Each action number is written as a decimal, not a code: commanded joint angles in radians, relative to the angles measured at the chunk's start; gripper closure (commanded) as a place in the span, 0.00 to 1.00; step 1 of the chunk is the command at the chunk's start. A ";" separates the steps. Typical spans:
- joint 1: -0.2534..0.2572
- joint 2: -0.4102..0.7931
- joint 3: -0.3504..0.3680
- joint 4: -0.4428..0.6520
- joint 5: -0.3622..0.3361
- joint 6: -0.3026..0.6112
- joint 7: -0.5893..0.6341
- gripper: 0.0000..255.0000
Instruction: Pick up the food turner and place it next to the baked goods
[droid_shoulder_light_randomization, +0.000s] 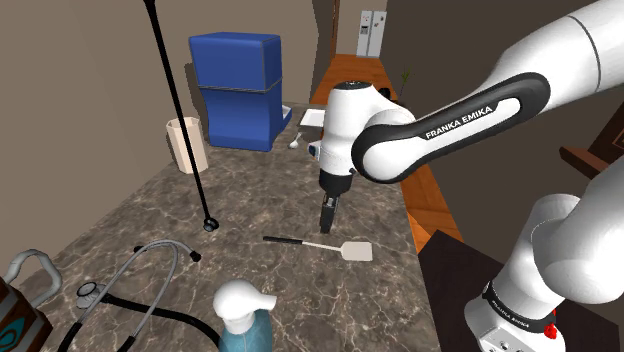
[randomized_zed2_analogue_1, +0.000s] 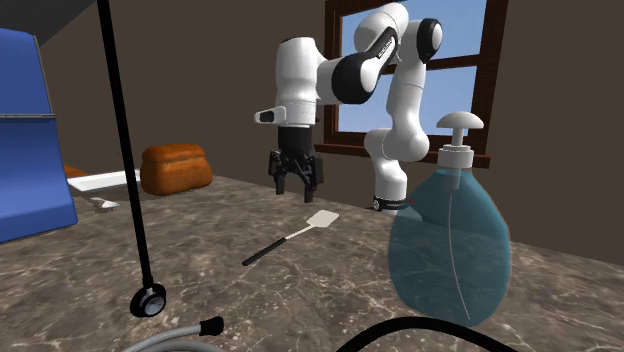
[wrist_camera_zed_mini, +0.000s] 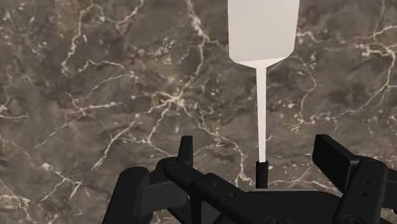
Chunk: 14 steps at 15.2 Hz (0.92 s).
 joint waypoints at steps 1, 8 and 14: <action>0.018 0.065 0.030 0.020 -0.019 0.051 0.010 0.00; 0.021 0.150 0.044 0.002 -0.052 0.153 0.029 0.00; 0.021 0.167 0.045 -0.004 -0.059 0.175 0.034 0.00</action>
